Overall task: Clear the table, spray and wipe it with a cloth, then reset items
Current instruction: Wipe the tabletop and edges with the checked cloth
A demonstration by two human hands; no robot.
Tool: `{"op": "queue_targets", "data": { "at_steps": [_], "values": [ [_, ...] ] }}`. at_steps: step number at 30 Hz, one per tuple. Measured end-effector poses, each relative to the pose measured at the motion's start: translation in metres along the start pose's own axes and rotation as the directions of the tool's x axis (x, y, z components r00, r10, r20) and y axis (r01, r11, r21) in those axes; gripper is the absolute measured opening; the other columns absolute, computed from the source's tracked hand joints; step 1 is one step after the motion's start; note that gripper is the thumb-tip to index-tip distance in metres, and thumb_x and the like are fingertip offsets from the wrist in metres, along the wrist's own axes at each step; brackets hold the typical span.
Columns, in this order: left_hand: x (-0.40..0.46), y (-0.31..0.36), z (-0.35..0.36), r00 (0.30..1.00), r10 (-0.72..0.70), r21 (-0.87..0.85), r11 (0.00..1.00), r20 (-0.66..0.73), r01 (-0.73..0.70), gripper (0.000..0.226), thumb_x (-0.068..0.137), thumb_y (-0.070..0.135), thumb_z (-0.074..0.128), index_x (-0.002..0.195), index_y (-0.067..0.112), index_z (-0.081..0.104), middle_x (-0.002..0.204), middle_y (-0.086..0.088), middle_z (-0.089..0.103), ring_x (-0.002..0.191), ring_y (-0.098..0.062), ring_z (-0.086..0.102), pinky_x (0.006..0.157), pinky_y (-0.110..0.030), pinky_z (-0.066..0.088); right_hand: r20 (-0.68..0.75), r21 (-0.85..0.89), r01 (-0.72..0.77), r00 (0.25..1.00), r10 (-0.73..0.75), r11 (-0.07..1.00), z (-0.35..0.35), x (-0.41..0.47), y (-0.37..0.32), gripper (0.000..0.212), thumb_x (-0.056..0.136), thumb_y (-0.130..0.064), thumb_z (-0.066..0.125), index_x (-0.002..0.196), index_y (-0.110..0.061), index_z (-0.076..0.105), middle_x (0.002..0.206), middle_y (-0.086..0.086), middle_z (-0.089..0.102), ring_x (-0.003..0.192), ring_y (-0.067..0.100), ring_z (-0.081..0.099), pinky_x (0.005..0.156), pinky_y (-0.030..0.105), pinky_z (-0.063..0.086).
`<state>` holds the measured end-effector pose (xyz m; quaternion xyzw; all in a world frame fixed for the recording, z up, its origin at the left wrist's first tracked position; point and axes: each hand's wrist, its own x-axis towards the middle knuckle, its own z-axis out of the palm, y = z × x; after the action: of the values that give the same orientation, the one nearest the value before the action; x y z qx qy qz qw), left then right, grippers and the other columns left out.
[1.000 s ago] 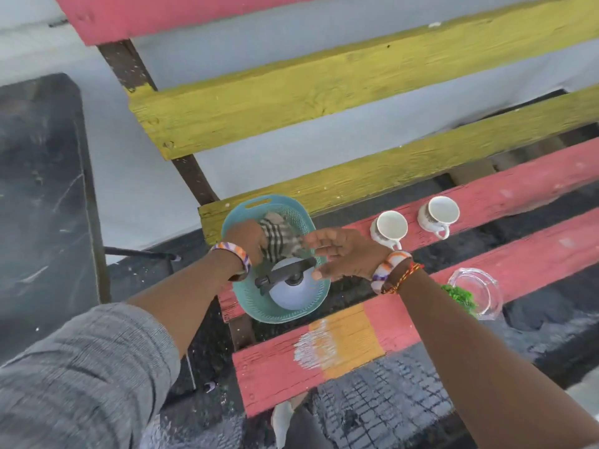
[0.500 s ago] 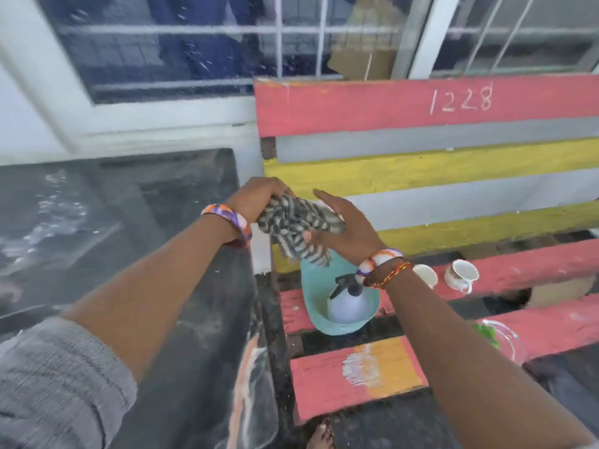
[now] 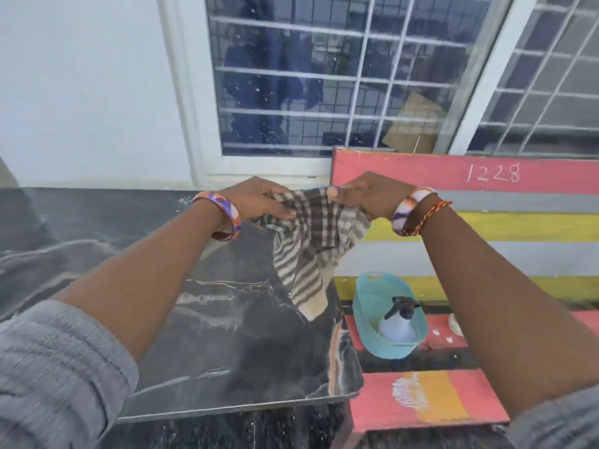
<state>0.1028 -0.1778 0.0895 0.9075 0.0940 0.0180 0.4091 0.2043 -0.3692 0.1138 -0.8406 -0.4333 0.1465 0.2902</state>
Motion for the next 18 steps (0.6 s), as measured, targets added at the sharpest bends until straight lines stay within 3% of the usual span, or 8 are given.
{"op": "queue_targets", "data": {
  "at_steps": [3,5,6,9,11,13,15,18],
  "values": [
    [-0.013,0.004,-0.019,0.997,0.017,-0.085,0.996,-0.07,-0.023,0.038,0.067,0.028,0.067,0.09,-0.001,0.068,0.085,-0.016,0.064,0.077,-0.023,0.054,0.075,-0.032,0.043,-0.12,0.091,0.078,0.99,-0.067,0.993,-0.007,0.001,-0.023,0.028,0.089,-0.033,0.057,0.089,-0.009,0.07,0.066,-0.007,0.069,0.06,0.002,0.061,0.065,0.026,0.05],
    [-0.019,0.007,-0.026,0.997,0.037,-0.146,0.988,-0.071,-0.047,0.021,0.072,0.02,0.068,0.084,0.004,0.068,0.085,-0.015,0.069,0.079,-0.023,0.06,0.083,-0.034,0.05,-0.23,0.13,0.139,0.967,-0.106,0.982,-0.011,0.005,-0.033,0.03,0.087,-0.033,0.061,0.108,-0.014,0.069,0.106,0.006,0.07,0.098,0.018,0.065,0.094,0.037,0.049],
    [-0.021,0.006,-0.027,0.997,0.046,-0.094,0.994,-0.07,-0.052,0.011,0.077,0.017,0.066,0.085,0.01,0.068,0.087,-0.012,0.07,0.08,-0.022,0.06,0.084,-0.034,0.049,-0.265,0.137,0.143,0.959,-0.103,0.98,-0.011,0.008,-0.036,0.03,0.086,-0.032,0.062,0.109,-0.015,0.069,0.109,0.006,0.069,0.098,0.019,0.064,0.092,0.031,0.05],
    [-0.024,0.003,-0.027,0.999,0.025,0.181,0.983,-0.047,-0.016,0.014,0.079,0.018,0.06,0.077,0.005,0.056,0.072,-0.012,0.056,0.067,-0.02,0.048,0.064,-0.032,0.043,-0.308,0.121,0.073,0.951,-0.032,0.99,-0.008,0.015,-0.04,0.032,0.088,-0.03,0.061,0.111,-0.009,0.068,0.103,0.003,0.067,0.077,0.01,0.058,0.055,0.011,0.049],
    [-0.025,0.002,-0.029,0.997,0.016,0.205,0.979,-0.069,-0.002,0.008,0.075,0.012,0.058,0.072,0.009,0.052,0.062,-0.008,0.043,0.058,-0.018,0.037,0.054,-0.026,0.032,-0.31,0.082,0.04,0.951,-0.013,0.996,-0.01,0.013,-0.04,0.031,0.089,-0.031,0.06,0.113,-0.013,0.067,0.113,0.004,0.064,0.083,0.009,0.053,0.058,0.022,0.044],
    [-0.024,0.004,-0.034,0.986,0.02,0.118,0.993,-0.166,-0.001,0.012,0.078,0.006,0.056,0.067,0.008,0.051,0.06,-0.006,0.042,0.056,-0.018,0.035,0.054,-0.027,0.032,-0.234,0.047,0.046,0.972,-0.034,0.998,-0.019,0.009,-0.039,0.027,0.088,-0.033,0.06,0.112,-0.023,0.066,0.111,-0.002,0.06,0.069,0.001,0.052,0.056,0.017,0.039],
    [-0.02,0.009,-0.036,0.965,0.048,0.041,0.998,-0.259,-0.039,0.031,0.083,0.005,0.053,0.055,0.009,0.041,0.056,-0.002,0.039,0.052,-0.013,0.034,0.053,-0.023,0.029,-0.122,-0.034,0.011,0.992,-0.015,0.999,-0.028,0.008,-0.04,0.016,0.086,-0.024,0.064,0.102,-0.024,0.066,0.094,-0.012,0.06,0.044,-0.004,0.05,0.041,0.007,0.034],
    [-0.017,0.016,-0.029,0.964,0.118,0.095,0.991,-0.239,-0.098,0.046,0.085,0.016,0.056,0.047,0.015,0.03,0.049,0.001,0.03,0.04,-0.007,0.028,0.047,-0.023,0.023,-0.026,-0.208,-0.066,0.998,0.062,0.976,-0.022,0.015,-0.038,0.008,0.076,-0.004,0.072,0.081,-0.01,0.071,0.047,-0.02,0.058,0.041,-0.007,0.049,0.04,0.001,0.034]
  ]
}}
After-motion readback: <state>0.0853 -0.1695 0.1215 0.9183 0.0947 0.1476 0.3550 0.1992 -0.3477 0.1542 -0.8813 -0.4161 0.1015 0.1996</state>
